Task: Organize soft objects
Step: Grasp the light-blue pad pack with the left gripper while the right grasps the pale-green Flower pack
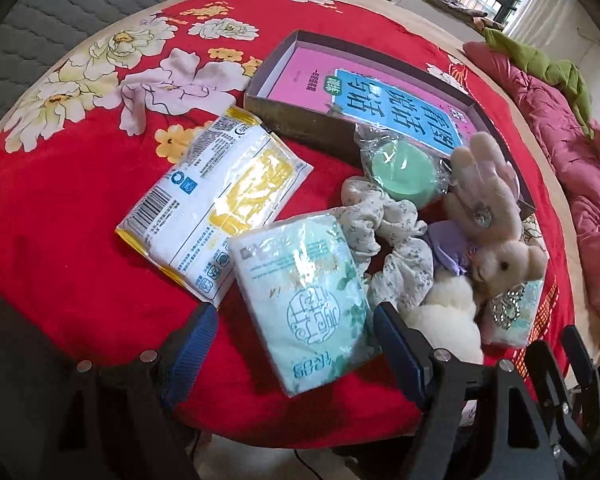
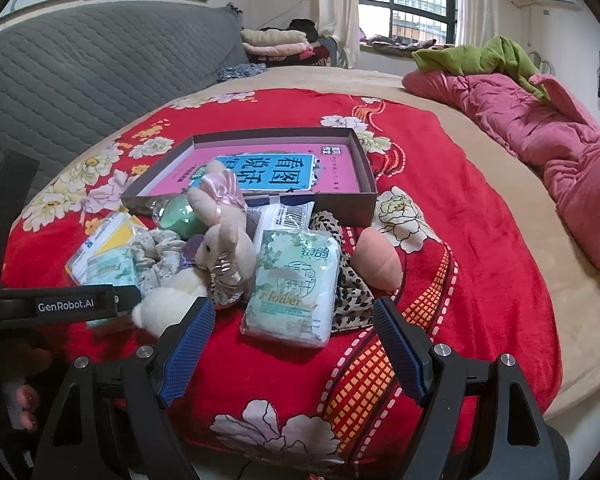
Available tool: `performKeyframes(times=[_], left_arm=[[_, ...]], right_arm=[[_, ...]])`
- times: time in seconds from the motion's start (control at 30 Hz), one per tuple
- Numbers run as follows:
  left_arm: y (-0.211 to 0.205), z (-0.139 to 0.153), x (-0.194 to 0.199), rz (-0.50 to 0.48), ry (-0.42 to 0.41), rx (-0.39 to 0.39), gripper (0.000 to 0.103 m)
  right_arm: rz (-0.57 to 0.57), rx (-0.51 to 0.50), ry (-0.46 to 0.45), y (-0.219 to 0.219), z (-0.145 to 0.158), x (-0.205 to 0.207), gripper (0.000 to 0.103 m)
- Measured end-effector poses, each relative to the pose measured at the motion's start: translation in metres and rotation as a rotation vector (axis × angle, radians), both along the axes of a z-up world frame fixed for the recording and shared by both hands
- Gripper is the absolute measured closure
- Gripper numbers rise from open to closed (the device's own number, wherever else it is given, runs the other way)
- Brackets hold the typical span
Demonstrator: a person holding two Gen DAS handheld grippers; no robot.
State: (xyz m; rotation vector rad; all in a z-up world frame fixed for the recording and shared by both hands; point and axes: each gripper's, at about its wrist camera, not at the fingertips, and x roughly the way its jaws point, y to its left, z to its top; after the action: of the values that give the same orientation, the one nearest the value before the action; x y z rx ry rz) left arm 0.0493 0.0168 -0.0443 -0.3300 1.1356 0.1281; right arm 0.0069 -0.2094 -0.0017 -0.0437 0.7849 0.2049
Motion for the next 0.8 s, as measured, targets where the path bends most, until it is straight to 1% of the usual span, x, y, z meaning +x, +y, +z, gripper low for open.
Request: performKeyframes(times=[0.1, 0.2, 0.3, 0.43, 0.53, 0.63, 0.7, 0.73, 0.8], left_arm=[[-0.003, 0.000, 0.000, -0.004, 0.000, 0.011, 0.029], [-0.003, 0.000, 0.000, -0.003, 0.000, 0.013, 0.038], [-0.004, 0.001, 0.001, -0.006, 0.002, 0.014, 0.040], [0.000, 0.002, 0.002, -0.006, -0.008, -0.014, 0.047], [0.003, 0.004, 0.002, -0.007, -0.021, -0.041, 0.049], [0.007, 0.004, 0.003, -0.010, -0.024, -0.073, 0.050], [0.008, 0.004, 0.003, -0.014, -0.030, -0.090, 0.051], [0.008, 0.004, 0.003, -0.020, -0.032, -0.094, 0.051], [0.007, 0.006, 0.004, -0.031, -0.040, -0.094, 0.052]], right_arm=[[-0.009, -0.005, 0.010, -0.001, -0.005, 0.005, 0.021], [-0.018, -0.003, 0.022, -0.002, -0.009, 0.010, 0.021], [-0.022, -0.009, 0.030, 0.001, -0.015, 0.016, 0.021], [-0.025, -0.032, 0.037, 0.007, -0.023, 0.023, 0.021], [-0.048, -0.055, 0.039, 0.009, -0.028, 0.029, 0.021], [-0.075, -0.099, 0.031, 0.010, -0.033, 0.034, 0.021], [-0.074, -0.103, 0.026, 0.009, -0.034, 0.035, 0.021], [-0.075, -0.114, 0.017, 0.009, -0.034, 0.035, 0.022], [-0.070, -0.129, 0.000, 0.010, -0.032, 0.035, 0.030]])
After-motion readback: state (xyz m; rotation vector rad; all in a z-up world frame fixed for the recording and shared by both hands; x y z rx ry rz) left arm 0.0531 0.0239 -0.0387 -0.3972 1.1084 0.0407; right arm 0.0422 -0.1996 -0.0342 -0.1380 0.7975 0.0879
